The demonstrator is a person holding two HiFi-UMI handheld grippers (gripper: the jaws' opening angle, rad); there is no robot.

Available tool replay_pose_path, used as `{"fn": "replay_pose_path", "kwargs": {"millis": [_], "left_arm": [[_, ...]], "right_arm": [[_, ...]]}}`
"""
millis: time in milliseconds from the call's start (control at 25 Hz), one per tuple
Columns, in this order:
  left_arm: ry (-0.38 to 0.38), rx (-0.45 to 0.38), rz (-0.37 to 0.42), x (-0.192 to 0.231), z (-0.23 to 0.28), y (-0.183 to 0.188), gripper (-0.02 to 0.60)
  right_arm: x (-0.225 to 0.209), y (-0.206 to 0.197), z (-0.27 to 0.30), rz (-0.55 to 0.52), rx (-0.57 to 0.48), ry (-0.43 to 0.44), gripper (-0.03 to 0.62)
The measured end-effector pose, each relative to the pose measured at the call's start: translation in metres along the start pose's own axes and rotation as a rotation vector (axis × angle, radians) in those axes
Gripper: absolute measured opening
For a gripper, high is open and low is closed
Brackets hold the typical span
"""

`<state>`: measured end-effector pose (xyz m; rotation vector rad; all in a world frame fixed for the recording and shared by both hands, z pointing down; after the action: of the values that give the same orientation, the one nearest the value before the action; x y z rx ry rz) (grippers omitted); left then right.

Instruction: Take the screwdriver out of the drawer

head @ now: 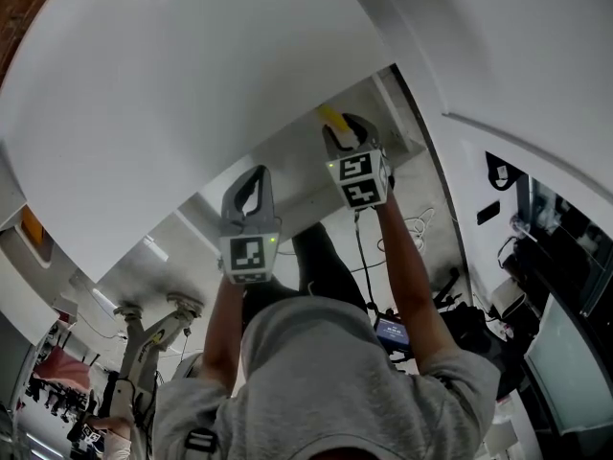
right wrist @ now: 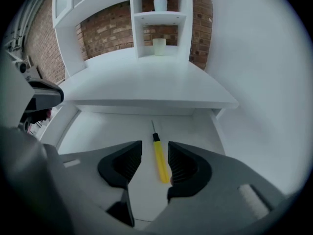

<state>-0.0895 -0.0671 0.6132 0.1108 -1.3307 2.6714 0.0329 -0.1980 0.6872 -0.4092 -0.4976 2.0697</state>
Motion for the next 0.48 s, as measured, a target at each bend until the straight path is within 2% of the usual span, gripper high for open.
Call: {"fn": "replay_pose_path", "kwargs": {"millis": [160,480], "left_arm": [[0.008,0.013,-0.006,0.002,-0.001,-0.005,0.012],[0.019,0.029,-0.006,0.004,0.001,-0.010,0.012]], "right_arm": [[-0.002,-0.006,0.022,-0.021,0.084,0.024,0.201],[-0.007,-0.018,0.056,-0.038,0.170,0.056,0.213]]}}
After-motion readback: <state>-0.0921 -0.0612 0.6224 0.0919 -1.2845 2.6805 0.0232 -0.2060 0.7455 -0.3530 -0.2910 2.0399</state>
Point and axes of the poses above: the fingertips, and each gripper's own axes: z forward along the fingers, x to its left, y out of its top, the point moved 4 cm from there along -z, backward along the fingers, and after that the axes turned 4 degrees about y, right-handed, at the moved point
